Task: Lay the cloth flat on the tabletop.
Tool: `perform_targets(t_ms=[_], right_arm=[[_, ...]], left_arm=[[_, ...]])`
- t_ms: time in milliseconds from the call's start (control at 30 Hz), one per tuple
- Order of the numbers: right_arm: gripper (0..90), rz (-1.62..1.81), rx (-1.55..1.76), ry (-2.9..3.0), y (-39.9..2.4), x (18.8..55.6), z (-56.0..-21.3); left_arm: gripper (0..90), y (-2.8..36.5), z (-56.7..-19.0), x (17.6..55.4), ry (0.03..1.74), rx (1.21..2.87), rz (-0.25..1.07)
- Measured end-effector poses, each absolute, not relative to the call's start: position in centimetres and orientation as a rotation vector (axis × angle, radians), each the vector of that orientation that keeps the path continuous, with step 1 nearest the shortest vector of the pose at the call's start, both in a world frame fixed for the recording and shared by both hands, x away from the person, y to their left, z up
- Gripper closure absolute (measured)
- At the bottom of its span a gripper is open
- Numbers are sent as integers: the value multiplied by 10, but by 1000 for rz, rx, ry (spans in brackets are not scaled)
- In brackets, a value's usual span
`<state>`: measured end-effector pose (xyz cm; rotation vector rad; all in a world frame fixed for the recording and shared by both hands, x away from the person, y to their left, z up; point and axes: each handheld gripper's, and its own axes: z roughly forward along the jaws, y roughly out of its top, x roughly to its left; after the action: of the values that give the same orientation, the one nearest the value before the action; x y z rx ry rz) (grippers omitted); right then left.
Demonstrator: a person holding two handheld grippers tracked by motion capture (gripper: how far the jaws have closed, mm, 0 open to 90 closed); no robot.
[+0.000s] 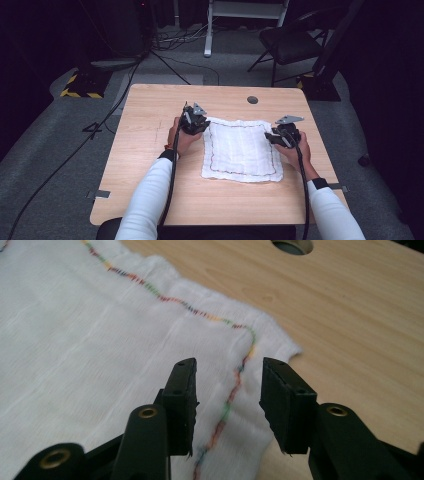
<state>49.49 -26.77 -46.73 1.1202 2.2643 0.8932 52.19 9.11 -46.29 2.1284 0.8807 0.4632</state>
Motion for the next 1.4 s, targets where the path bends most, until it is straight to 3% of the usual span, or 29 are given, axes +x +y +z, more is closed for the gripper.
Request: perform_targets(t_ms=[67,367,633,867,900,933,967,1000,1033,1133,1400], right_arm=[[571,892,1118,2276,-271,491,-468],[491,1001,1064,2359,-299,445,-455],[483,923,931,2493,-295,404,-467],[497,865,912,2584,-299,382,-483],[507,881,931,2581,-301,380,-483],[522,897,979,2581,-307,378,-483],[522,897,979,2581,-307,378,-483],[538,886,997,2571,-310,375,-483],[538,886,997,2571,-310,375,-483],[569,887,1024,2557,-316,371,-483],[594,890,1075,2553,-318,362,-483]], left_arm=[[708,94,-462,517,870,2135,461],[387,96,-466,471,758,2226,251],[397,95,-474,421,636,2289,163],[403,86,-488,404,586,2389,116],[409,85,-487,404,570,2403,136],[496,84,-487,404,576,2403,144],[496,84,-487,404,575,2404,140],[604,84,-487,403,561,2406,143],[604,84,-486,403,551,2408,143],[813,84,-485,401,529,2426,121],[846,88,-481,387,517,2452,88]])
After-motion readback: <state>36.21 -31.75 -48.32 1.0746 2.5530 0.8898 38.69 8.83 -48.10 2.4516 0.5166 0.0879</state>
